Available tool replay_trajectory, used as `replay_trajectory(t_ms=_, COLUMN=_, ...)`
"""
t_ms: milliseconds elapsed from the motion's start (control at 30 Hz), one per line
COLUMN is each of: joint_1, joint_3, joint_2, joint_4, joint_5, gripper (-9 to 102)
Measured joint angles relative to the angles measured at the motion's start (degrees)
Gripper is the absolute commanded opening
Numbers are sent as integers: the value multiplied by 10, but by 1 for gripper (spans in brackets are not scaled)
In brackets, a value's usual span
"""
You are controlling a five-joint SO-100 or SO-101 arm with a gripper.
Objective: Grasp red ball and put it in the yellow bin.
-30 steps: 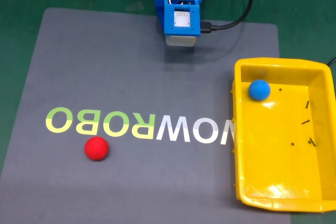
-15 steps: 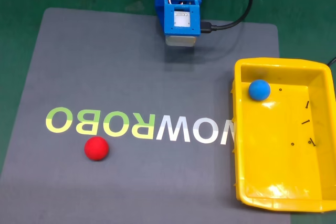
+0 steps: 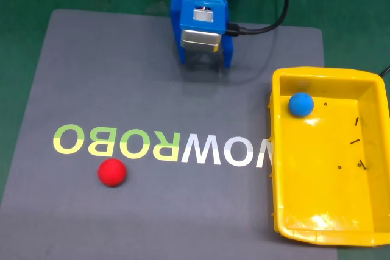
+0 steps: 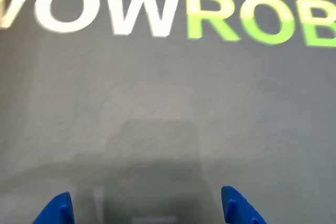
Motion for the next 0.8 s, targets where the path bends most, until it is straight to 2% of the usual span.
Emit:
replay_trajectory(t_ms=133, joint_1=32, joint_3=-77, joint_2=-153, joint_4=-99, joint_5=-18, gripper=32)
replay_trajectory(t_ms=300, joint_1=66, joint_3=-198, joint_2=-360, joint_4=-178, joint_5=-21, gripper=31)
replay_trajectory(t_ms=500, joint_1=92, joint_3=-331, joint_2=-554, joint_4=-218, joint_5=-21, gripper=31)
replay_trajectory(t_ms=800, joint_1=119, joint_3=-509, joint_2=-776, joint_4=-227, joint_5=-21, gripper=31)
